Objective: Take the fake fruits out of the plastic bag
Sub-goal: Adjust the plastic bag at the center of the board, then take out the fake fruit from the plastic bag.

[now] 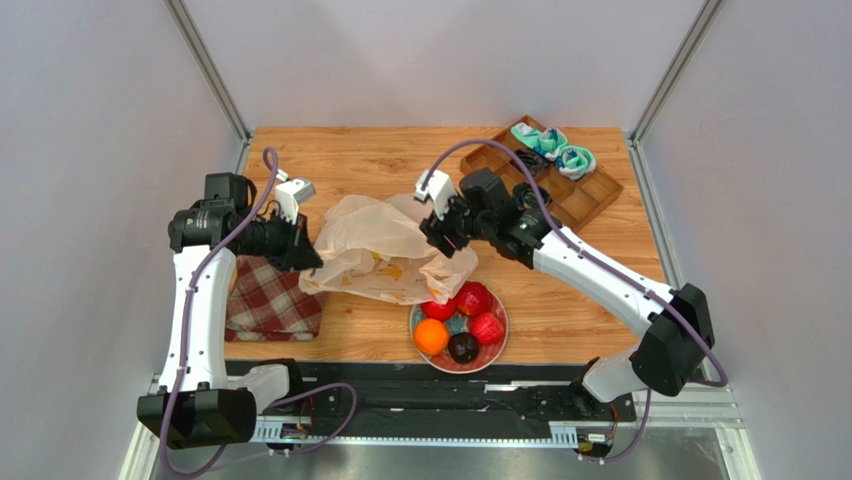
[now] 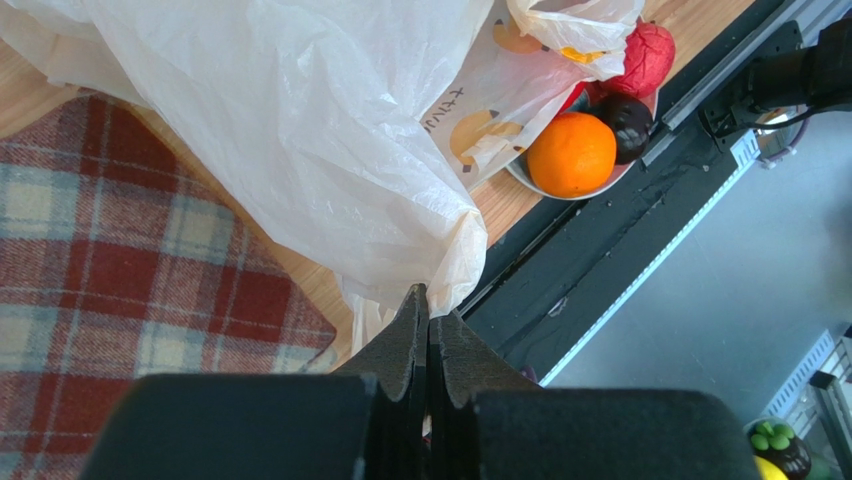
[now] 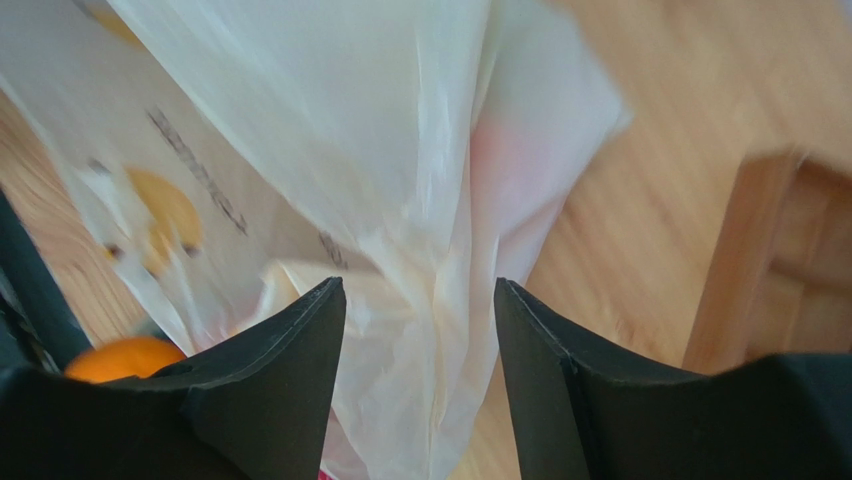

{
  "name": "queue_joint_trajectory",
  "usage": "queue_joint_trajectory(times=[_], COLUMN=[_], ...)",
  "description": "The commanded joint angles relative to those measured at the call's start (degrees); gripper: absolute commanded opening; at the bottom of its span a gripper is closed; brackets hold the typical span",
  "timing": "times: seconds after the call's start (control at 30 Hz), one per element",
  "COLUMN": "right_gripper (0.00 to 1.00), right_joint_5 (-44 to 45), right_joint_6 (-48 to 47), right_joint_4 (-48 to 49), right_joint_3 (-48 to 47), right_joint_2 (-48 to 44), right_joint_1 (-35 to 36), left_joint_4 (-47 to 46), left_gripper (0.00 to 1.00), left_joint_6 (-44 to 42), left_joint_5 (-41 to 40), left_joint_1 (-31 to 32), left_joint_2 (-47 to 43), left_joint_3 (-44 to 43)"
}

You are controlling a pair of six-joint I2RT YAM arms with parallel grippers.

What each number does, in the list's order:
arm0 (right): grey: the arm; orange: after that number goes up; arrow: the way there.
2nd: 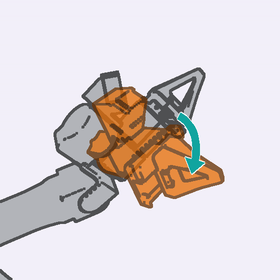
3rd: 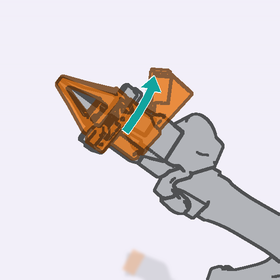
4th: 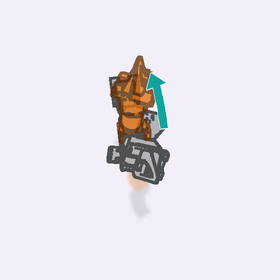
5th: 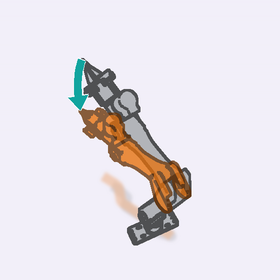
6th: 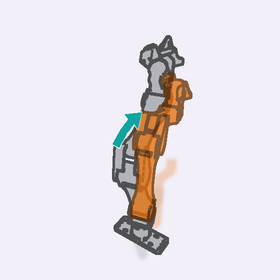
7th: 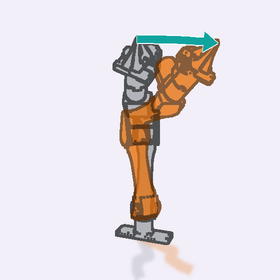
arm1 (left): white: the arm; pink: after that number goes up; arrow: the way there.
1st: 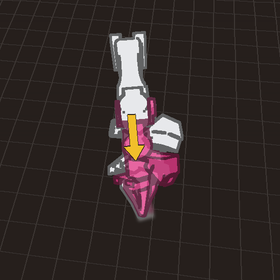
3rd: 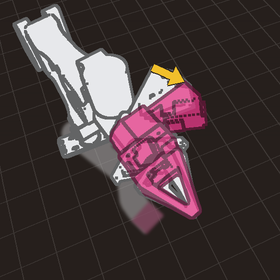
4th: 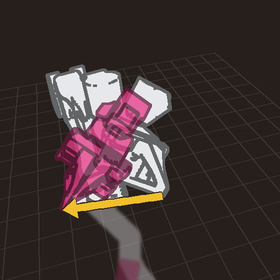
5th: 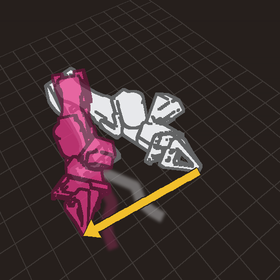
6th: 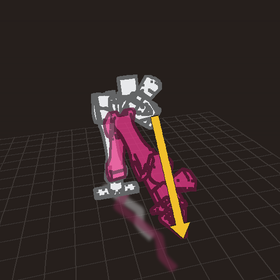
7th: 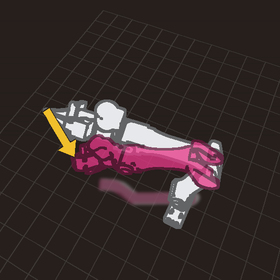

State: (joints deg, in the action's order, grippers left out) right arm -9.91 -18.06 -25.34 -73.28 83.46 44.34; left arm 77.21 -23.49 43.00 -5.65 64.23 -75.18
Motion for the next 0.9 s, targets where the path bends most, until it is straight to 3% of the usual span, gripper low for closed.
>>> queue_joint_trajectory(times=[0.0,0.17,0.3,0.43,0.63,0.8,0.87], right_gripper=[0.57,0.31,0.25,0.24,0.21,0.30,0.42], right_joint_5=[-8.3,-14.3,-14.1,-2.8,2.3,4.1,5.1], right_joint_6=[0.6,-4.5,-3.8,-5.2,-9.6,-16.5,-19.7], right_joint_4=[2.4,0.1,0.4,-0.2,-6.3,-19.0,-21.0], right_joint_3=[-7.2,-8.0,-10.6,-16.2,-25.0,-36.8,-39.4], right_joint_2=[-1.4,6.3,12.2,18.1,25.2,33.5,36.5], right_joint_1=[4.3,10.5,11.0,10.9,6.8,3.6,2.0], left_joint_4=[0.0,1.3,1.5,2.8,5.5,5.7,5.8], left_gripper=[0.00,0.00,0.00,0.00,0.00,0.00,0.00], left_joint_6=[1.9,5.2,7.2,7.1,4.7,4.2,4.1], left_joint_5=[2.5,4.4,7.4,8.3,9.1,10.1,10.5], left_joint_1=[0.1,0.1,0.2,0.1,0.1,0.1,0.1], left_joint_2=[0.2,1.9,0.8,0.1,-1.9,-4.0,-4.6], left_joint_3=[-3.5,-6.9,-8.7,-10.0,-9.3,-8.7,-8.8])
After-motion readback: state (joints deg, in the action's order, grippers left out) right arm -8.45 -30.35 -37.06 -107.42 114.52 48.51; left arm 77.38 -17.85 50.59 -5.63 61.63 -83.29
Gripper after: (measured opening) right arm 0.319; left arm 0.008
